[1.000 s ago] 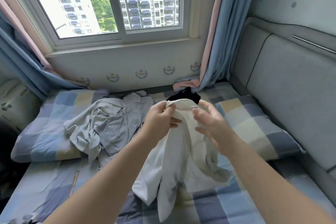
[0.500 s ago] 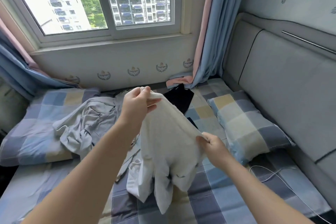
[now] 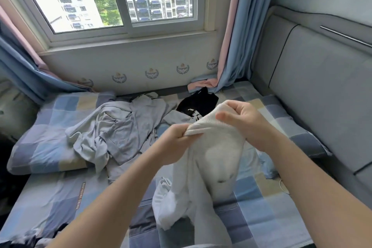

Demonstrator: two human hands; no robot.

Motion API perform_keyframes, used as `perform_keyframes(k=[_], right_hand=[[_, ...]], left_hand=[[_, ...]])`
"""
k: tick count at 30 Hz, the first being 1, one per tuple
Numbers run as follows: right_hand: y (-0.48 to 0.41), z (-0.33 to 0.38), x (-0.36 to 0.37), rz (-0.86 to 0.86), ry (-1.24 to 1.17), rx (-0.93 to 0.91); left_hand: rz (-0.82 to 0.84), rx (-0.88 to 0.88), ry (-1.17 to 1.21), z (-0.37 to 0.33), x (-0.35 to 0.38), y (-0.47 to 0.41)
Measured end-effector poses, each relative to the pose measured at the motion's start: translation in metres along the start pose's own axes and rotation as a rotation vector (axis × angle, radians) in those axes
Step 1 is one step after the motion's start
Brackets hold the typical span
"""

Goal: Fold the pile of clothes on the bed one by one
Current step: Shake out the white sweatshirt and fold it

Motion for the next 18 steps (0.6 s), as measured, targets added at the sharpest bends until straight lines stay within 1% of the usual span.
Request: perform_keyframes(k=[2, 4, 6, 9, 11, 12, 13, 14, 15, 16, 18], right_hand=[[0.009, -0.018, -0.001, 0.109, 0.086, 0.099], [0.016, -0.046, 0.004, 0.15, 0.176, 0.201], [0.025, -0.081, 0.007, 0.134, 0.233, 0.298], [0.044, -0.122, 0.004, 0.1, 0.241, 0.42], [0.056, -0.127, 0.001, 0.041, 0.122, 0.433], [0.06, -0.121, 0.001, 0.006, 0.04, 0.422], [0.062, -0.114, 0.001, -0.023, -0.023, 0.402], [0.062, -0.104, 0.002, -0.033, -0.073, 0.379], [0.06, -0.095, 0.002, -0.035, -0.095, 0.343], [0.057, -0.084, 0.005, -0.015, -0.102, 0.293], [0.051, -0.065, 0.011, -0.005, -0.083, 0.196]], left_hand=[[-0.031, -0.015, 0.052, -0.006, -0.009, 0.002], [-0.046, -0.032, 0.135, -0.017, -0.012, 0.007], [-0.125, -0.063, 0.247, -0.025, -0.018, 0.008], [-0.248, -0.124, 0.508, -0.026, -0.035, 0.007], [-0.339, -0.165, 0.604, -0.014, -0.052, 0.004], [-0.39, -0.189, 0.583, -0.007, -0.058, 0.004], [-0.437, -0.216, 0.499, 0.001, -0.062, 0.002], [-0.461, -0.223, 0.379, 0.006, -0.064, 0.002], [-0.45, -0.224, 0.263, 0.01, -0.062, 0.002], [-0.391, -0.216, 0.182, 0.01, -0.055, 0.004], [-0.147, -0.103, 0.052, 0.006, -0.031, 0.006]])
Point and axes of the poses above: each hand's wrist, its own y-axis away from the middle knuckle, its own x-axis out of the palm, z = x × y, the point moved 5 cm from there along -y, towards the middle knuckle, and after that the axes turned 10 degrees about -y, right-handed, at the moved point
